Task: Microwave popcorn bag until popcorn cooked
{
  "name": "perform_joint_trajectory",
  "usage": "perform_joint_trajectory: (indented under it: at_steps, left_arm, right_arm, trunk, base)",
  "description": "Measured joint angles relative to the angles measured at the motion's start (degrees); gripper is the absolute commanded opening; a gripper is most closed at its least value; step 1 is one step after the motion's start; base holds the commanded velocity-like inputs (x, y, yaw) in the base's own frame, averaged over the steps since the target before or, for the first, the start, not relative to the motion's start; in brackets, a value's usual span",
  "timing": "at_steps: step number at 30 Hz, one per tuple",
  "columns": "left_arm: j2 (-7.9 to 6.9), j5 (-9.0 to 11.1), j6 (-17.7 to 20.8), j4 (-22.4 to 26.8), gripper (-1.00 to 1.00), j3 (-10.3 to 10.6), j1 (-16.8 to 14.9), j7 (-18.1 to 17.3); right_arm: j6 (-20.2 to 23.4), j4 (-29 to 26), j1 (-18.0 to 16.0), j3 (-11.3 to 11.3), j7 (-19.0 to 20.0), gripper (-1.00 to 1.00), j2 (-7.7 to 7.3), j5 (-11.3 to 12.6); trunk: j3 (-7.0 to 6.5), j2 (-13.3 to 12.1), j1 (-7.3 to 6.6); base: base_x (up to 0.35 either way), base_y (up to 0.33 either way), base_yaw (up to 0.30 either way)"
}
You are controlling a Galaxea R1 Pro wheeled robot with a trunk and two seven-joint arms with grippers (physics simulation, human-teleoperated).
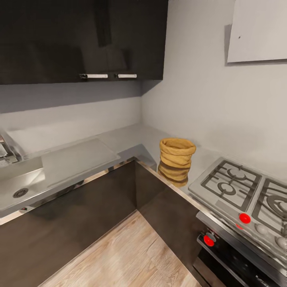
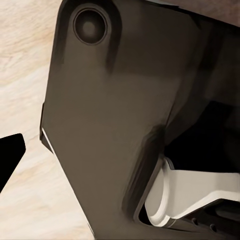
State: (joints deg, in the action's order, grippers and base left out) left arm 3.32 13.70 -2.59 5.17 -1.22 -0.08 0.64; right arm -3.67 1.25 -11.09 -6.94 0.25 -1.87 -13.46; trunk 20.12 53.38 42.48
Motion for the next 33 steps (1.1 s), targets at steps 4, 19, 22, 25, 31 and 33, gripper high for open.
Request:
perform_joint_trajectory:
  at_steps: [4,19,22,25,31,33]
  left_arm:
    - [0.0,0.0,0.0,0.0,1.0,0.0,0.0,0.0]
    - [-0.09,0.02,0.0,0.0,1.0,0.0,0.0,0.0]
    - [-0.09,0.02,0.0,0.0,1.0,0.0,0.0,0.0]
    - [-0.09,0.04,0.0,0.0,1.0,0.0,0.0,0.0]
    - [-0.09,0.08,0.0,0.0,1.0,0.05,0.0,0.0]
    - [-0.09,0.08,0.0,0.0,1.0,0.02,0.0,0.0]
  right_arm:
    - [0.08,-0.01,-0.01,0.02,-0.01,1.0,-0.03,0.0]
    - [0.03,0.0,-0.01,0.05,0.07,1.0,-0.04,-0.01]
    - [0.02,0.02,0.01,0.05,0.03,1.0,-0.04,-0.01]
    - [0.01,0.02,-0.01,0.05,0.04,1.0,-0.04,-0.01]
    - [0.18,0.02,-0.01,0.05,0.16,1.0,0.04,-0.07]
    - [0.35,0.02,-0.01,0.01,0.21,1.0,0.42,-0.05]
  trunk:
    - [-0.72,-1.61,-0.88]
    - [-3.42,-7.63,-4.18]
    - [-3.96,-8.83,-4.84]
    - [-4.5,-10.04,-5.5]
    - [-4.5,-10.06,-5.5]
    - [-4.5,-10.06,-5.5]
  base:
    - [0.0,0.0,0.0]
    - [0.0,0.0,0.0]
    - [0.0,0.0,0.0]
    - [0.0,0.0,0.0]
    - [0.0,0.0,0.0]
    - [0.0,0.0,0.0]
